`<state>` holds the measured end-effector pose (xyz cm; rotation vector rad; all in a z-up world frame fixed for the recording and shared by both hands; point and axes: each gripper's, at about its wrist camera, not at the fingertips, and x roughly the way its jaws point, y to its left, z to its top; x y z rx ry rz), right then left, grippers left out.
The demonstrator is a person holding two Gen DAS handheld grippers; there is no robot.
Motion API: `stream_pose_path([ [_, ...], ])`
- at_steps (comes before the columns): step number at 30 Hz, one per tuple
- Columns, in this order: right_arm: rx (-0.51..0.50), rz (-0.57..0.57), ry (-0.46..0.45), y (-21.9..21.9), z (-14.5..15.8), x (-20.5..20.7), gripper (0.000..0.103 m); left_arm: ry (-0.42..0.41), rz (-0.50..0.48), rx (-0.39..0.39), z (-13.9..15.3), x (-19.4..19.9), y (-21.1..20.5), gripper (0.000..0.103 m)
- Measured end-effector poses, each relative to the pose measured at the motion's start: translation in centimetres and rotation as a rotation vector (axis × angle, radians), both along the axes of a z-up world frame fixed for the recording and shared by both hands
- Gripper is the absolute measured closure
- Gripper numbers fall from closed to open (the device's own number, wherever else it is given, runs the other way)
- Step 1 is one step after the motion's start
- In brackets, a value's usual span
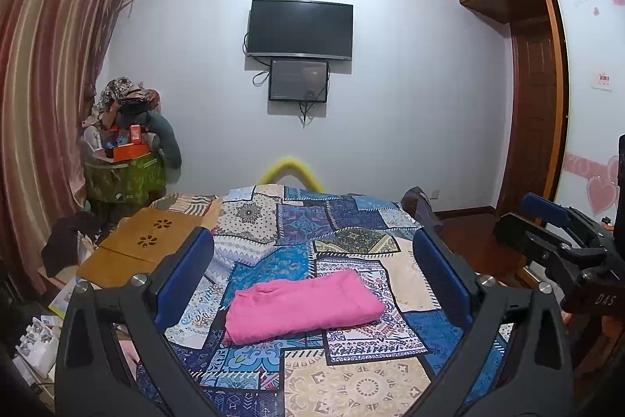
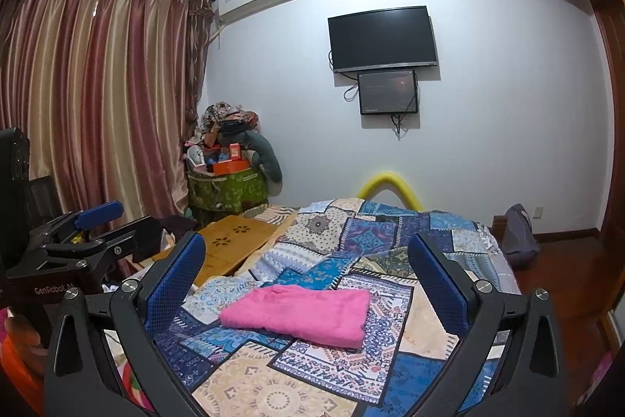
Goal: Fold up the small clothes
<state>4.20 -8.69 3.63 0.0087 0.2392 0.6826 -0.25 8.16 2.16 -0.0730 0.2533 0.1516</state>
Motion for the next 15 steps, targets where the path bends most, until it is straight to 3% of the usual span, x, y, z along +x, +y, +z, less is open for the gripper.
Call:
stream_pose_path([
  [15, 0.004, -0.006, 0.005, -0.34, 0.16, 0.15, 0.0, 0.009, -0.013, 0.0, -0.18, 0.46, -0.07, 0.0],
])
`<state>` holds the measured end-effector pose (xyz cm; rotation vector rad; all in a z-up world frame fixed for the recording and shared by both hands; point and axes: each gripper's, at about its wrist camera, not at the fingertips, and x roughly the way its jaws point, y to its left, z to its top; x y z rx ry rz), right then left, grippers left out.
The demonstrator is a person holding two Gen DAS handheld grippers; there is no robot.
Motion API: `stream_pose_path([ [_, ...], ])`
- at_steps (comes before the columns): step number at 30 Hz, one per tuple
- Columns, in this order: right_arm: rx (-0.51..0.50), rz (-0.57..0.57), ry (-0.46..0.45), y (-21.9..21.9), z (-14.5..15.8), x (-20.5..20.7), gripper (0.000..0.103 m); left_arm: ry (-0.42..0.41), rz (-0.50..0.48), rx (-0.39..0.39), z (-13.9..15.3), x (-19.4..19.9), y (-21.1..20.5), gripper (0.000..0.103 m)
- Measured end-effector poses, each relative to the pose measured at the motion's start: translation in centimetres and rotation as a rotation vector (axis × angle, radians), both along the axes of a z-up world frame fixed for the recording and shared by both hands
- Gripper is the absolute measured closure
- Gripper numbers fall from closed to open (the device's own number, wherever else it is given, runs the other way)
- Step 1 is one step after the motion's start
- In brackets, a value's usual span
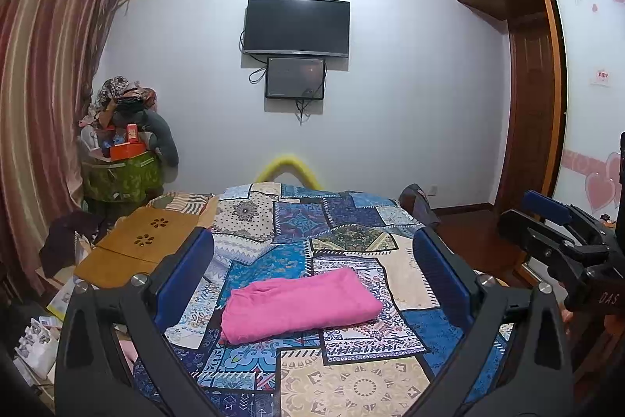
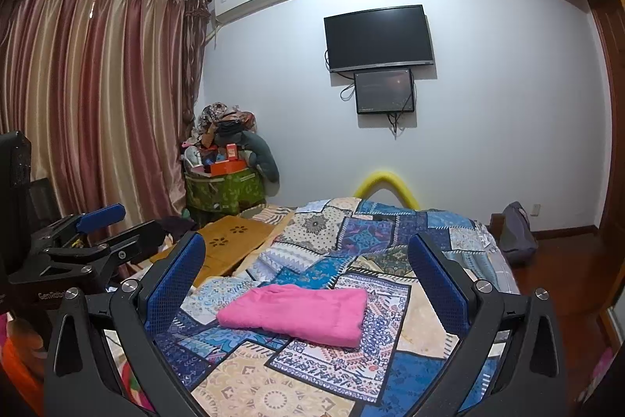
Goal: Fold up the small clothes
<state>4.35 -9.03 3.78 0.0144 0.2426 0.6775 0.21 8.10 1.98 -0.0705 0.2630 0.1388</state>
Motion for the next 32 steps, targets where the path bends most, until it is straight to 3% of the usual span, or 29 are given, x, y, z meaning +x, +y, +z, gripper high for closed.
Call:
stream_pose_path([
  [32, 0.008, -0.016, 0.023, 0.0, -0.4, 0.7, 0.0, 0.027, -0.028, -0.02, -0.4, 1.2, 0.1, 0.0],
])
